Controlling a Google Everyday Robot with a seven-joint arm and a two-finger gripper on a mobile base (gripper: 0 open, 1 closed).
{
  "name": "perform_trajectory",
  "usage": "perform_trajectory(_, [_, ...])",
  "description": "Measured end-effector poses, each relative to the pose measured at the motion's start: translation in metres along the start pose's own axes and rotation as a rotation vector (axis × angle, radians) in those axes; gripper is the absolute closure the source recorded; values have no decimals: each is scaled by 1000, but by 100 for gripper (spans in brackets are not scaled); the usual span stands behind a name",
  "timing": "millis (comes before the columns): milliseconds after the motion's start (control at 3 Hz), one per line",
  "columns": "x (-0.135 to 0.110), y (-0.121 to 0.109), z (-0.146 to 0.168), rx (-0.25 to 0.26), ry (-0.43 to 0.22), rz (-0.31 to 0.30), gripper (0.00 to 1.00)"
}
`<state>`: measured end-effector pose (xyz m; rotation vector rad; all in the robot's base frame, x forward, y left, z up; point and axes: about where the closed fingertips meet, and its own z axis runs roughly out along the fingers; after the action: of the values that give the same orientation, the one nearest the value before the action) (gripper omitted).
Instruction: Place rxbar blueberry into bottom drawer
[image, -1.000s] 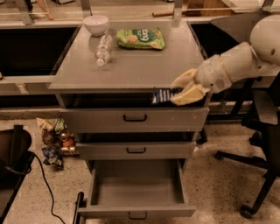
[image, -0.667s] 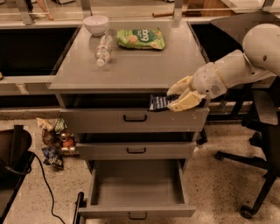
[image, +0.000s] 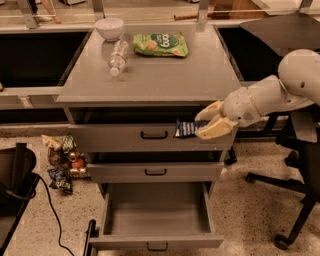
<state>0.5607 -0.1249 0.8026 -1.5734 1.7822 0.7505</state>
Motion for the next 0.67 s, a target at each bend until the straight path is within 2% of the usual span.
perform_trajectory(333, [46, 11, 24, 3, -56, 61, 100])
perform_trajectory(667, [97, 22, 44, 65, -116, 125, 100])
